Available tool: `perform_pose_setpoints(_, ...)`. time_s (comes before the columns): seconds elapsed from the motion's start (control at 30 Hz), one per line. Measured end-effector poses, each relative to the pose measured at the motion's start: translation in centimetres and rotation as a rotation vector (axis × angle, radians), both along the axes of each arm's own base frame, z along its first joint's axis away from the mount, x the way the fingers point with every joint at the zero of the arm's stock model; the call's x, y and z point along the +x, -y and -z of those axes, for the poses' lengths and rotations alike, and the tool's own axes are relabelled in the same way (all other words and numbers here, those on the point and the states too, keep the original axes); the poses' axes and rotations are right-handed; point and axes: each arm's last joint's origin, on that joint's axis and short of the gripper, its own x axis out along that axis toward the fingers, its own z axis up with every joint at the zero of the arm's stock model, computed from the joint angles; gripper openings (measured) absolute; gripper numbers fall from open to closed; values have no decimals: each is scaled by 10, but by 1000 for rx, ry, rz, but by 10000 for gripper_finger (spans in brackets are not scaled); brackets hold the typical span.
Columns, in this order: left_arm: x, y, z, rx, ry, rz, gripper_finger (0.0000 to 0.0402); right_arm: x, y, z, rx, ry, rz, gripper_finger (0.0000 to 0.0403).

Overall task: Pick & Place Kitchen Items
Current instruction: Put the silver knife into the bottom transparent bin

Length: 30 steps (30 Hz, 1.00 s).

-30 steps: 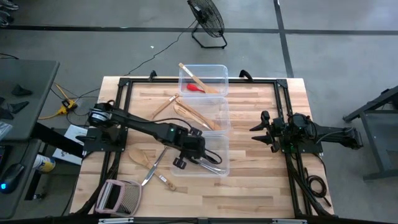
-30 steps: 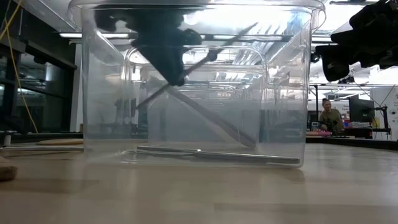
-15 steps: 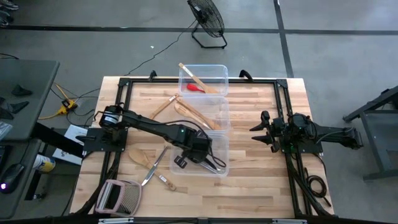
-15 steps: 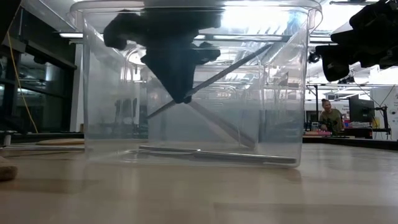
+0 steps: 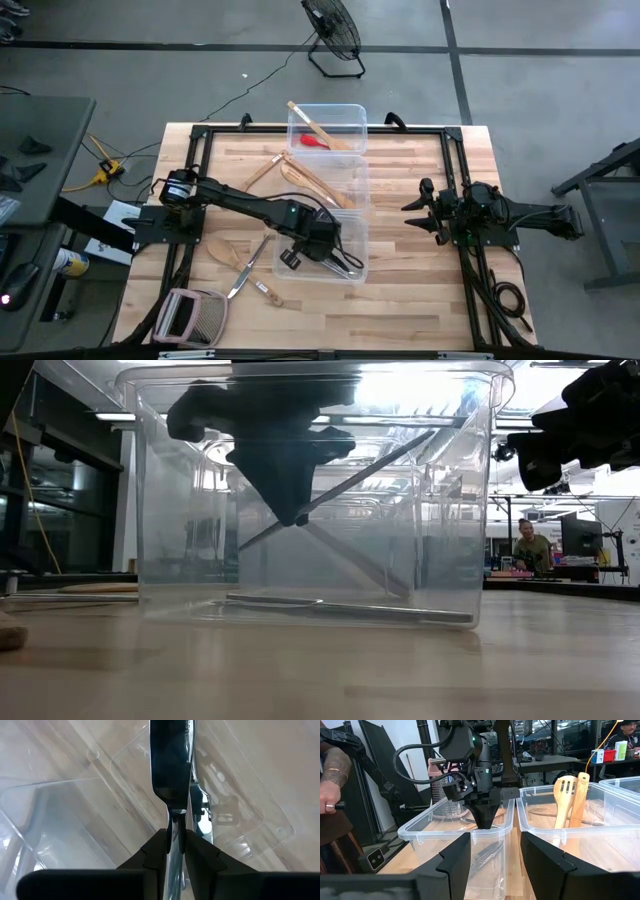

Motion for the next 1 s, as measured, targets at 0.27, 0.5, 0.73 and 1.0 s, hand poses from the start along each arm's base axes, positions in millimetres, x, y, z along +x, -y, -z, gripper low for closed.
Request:
perform_pose_setpoints(0.27, 0, 0, 0, -8, -4, -25, 58, 0, 0, 0, 0, 0, 0, 165)
perform_pose_setpoints(0.5, -1, 0, 0, -11, -8, -33, 60, 0, 0, 0, 0, 0, 1, 165)
perform_pose_setpoints(0.73, -1, 0, 0, -18, -7, -49, 92, 0, 0, 0, 0, 0, 1, 165)
perform_pose_setpoints(1.0, -5, 0, -9, 23, 6, -89, 128, 0, 0, 0, 0, 0, 0, 165)
